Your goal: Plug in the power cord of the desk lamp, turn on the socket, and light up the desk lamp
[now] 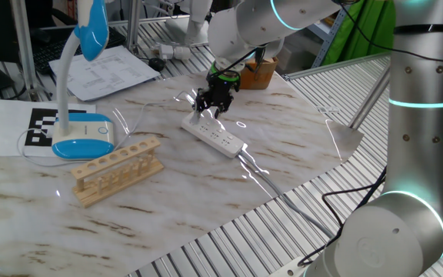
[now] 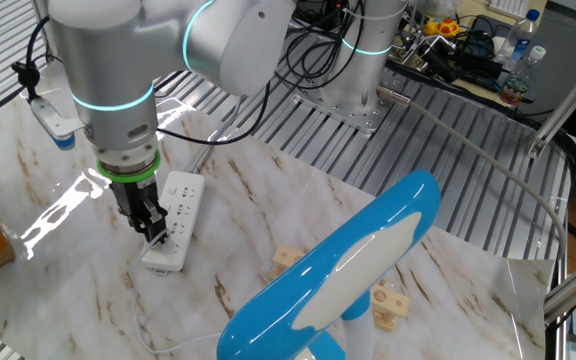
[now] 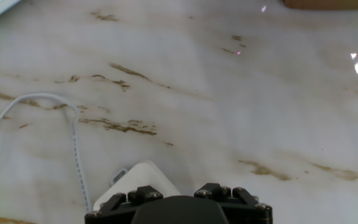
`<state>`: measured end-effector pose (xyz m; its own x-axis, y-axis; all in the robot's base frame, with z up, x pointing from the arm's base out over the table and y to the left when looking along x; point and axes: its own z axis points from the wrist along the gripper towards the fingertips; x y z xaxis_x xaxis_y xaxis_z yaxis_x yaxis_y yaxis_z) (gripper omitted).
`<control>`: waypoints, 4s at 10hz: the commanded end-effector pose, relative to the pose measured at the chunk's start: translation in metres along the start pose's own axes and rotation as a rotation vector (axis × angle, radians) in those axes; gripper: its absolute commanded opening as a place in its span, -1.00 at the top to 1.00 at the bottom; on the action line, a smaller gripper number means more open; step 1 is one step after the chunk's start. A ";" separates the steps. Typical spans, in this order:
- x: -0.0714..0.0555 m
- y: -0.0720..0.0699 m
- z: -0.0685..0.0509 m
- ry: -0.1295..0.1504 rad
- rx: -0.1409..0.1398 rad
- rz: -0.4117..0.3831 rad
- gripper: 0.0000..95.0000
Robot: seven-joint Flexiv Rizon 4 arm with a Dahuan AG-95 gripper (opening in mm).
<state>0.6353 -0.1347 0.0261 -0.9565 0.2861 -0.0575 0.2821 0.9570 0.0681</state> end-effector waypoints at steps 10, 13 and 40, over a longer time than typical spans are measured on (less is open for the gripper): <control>-0.030 -0.025 -0.029 0.128 0.091 -0.008 0.20; -0.028 -0.031 -0.027 0.146 0.097 -0.009 -0.20; -0.003 -0.023 -0.017 0.155 0.025 -0.530 0.20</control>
<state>0.6290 -0.1586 0.0412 -0.9677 -0.2442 0.0625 -0.2421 0.9695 0.0390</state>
